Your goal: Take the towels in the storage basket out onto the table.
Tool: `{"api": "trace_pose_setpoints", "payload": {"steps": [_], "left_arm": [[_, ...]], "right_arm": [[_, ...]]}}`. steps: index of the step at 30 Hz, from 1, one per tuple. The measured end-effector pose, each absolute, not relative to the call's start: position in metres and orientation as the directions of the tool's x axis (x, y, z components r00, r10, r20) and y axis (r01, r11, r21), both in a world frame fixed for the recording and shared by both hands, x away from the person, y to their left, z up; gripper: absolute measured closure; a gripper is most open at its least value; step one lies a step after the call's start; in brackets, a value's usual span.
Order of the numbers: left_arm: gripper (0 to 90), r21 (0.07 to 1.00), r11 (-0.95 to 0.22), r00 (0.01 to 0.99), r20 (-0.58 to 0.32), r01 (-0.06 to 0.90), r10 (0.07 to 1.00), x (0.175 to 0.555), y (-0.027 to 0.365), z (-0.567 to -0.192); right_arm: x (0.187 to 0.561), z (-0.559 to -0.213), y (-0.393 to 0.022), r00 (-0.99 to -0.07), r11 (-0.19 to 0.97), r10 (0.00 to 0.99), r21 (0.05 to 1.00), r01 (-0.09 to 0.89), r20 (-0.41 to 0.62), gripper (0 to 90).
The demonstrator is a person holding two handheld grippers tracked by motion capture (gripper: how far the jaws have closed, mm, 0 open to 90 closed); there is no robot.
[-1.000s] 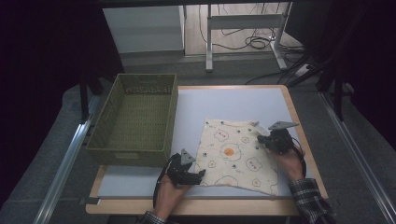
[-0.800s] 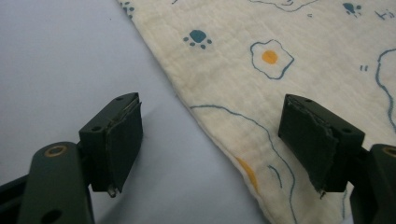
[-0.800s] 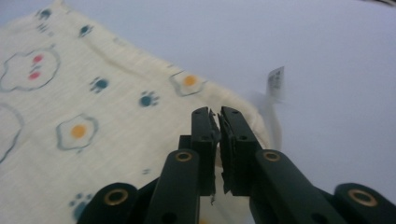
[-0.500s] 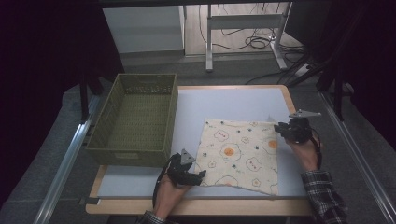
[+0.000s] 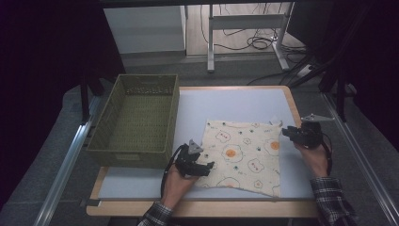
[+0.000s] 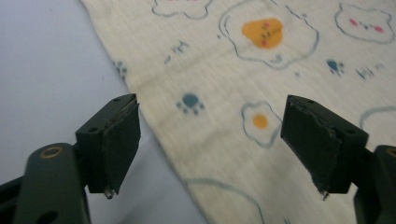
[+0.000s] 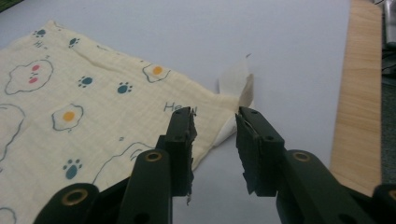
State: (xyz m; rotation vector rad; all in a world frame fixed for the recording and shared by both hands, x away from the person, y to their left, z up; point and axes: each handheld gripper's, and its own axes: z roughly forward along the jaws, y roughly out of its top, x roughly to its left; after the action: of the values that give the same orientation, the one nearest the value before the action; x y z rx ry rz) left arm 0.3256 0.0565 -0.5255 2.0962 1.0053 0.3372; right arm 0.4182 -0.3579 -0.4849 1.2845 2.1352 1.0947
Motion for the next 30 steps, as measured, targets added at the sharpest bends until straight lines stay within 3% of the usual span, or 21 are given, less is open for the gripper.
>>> {"api": "trace_pose_setpoints", "payload": {"steps": [5,13,22,26,30], "left_arm": [[23.3,0.73,-0.386,0.643,-0.095,0.564,0.76,0.346,0.047,-0.524],[29.3,0.726,-0.361,0.6,-0.088,0.586,0.795,0.384,0.041,-0.519],[41.7,0.743,-0.359,0.571,-0.039,0.565,0.82,0.438,0.031,-0.513],[49.5,0.761,-0.332,0.53,-0.02,0.558,0.848,0.454,0.037,-0.514],[58.6,0.771,-0.27,0.488,-0.06,0.577,0.871,0.471,0.047,-0.517]], "right_arm": [[0.418,-0.49,-0.355,-0.506,0.269,0.86,0.782,0.562,0.067,57.2],[0.422,-0.495,-0.356,-0.507,0.246,0.855,0.78,0.576,0.105,56.0],[0.439,-0.496,-0.35,-0.495,0.269,0.866,0.771,0.578,0.069,75.9],[0.451,-0.498,-0.347,-0.492,0.259,0.867,0.771,0.582,0.08,77.5],[0.463,-0.503,-0.342,-0.485,0.271,0.872,0.76,0.591,0.067,77.5]]}}
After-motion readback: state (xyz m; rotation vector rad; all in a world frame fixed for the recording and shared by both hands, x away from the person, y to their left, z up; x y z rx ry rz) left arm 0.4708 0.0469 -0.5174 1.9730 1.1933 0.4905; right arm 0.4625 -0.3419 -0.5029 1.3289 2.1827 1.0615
